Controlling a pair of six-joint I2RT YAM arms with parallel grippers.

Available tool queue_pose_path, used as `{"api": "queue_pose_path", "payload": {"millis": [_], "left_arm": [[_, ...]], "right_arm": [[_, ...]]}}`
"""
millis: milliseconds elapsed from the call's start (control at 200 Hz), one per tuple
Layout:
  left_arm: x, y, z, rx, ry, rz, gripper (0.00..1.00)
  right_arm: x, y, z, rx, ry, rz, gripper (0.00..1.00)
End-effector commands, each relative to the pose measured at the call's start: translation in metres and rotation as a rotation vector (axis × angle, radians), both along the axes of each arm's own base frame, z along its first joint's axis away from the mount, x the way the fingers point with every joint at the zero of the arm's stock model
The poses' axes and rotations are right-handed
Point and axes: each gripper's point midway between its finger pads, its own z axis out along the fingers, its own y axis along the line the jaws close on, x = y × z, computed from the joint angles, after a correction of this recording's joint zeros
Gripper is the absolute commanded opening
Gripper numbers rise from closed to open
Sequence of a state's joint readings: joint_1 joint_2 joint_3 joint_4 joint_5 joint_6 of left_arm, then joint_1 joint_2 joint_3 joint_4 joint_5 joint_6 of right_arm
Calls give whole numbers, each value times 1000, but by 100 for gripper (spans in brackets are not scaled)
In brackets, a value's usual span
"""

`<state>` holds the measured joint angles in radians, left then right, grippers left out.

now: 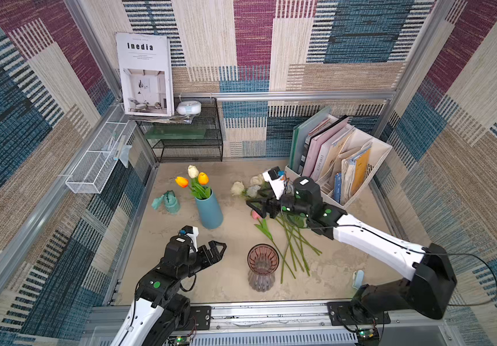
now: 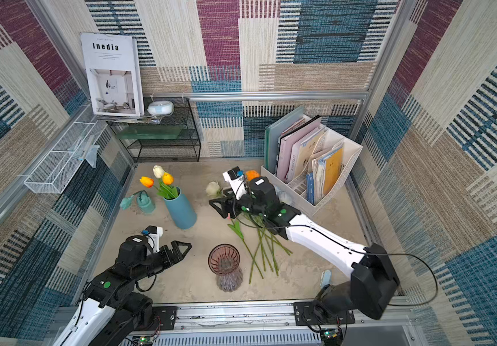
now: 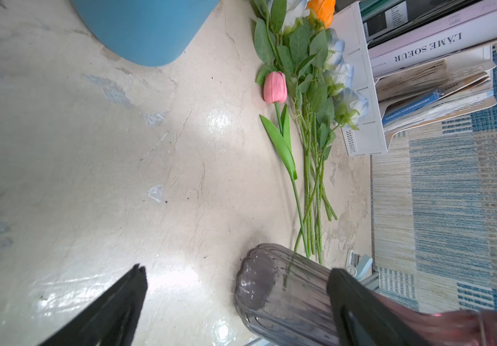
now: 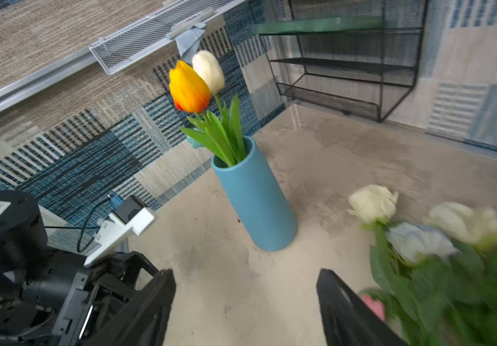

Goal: Arrange the flowers in different vases according to their variety
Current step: Insert the flower into the vase, then move the vase to the center of the board.

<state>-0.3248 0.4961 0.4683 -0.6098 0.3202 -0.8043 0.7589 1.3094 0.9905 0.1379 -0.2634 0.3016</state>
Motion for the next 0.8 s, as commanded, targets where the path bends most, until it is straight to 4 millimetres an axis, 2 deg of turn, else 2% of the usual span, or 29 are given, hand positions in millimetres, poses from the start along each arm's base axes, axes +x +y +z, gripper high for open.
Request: {"api": "queue_pose_path", "payload": {"millis": [0,80,185,275,376,476,581,796], "left_arm": [[-6,-8,-7,-21,64,-37,98],[-8,-11,-14,-12,102,-54,97],[-13,-15,-25,10,142,-76,93],[-21,-20,-35,24,179,-97,88],[-30,-26,-47,19,212,-114,76],[-36,-31,-57,18,242,-122,72],[-41,-40,-66,18,263,-147,72],[-43,-58,-76,16,279,-181,72]], "right_arm": [[-4,-44,-14,-10,22,-130,92],[-19,-67,-36,-10,76,-153,100],[-44,-86,-71,-37,160,-148,99],[-72,-95,-99,-27,244,-101,99],[-105,-100,-121,12,328,-22,99],[-132,-102,-136,50,348,72,99],[-151,-104,-144,78,355,133,99],[-169,-98,-153,90,297,199,99]]}}
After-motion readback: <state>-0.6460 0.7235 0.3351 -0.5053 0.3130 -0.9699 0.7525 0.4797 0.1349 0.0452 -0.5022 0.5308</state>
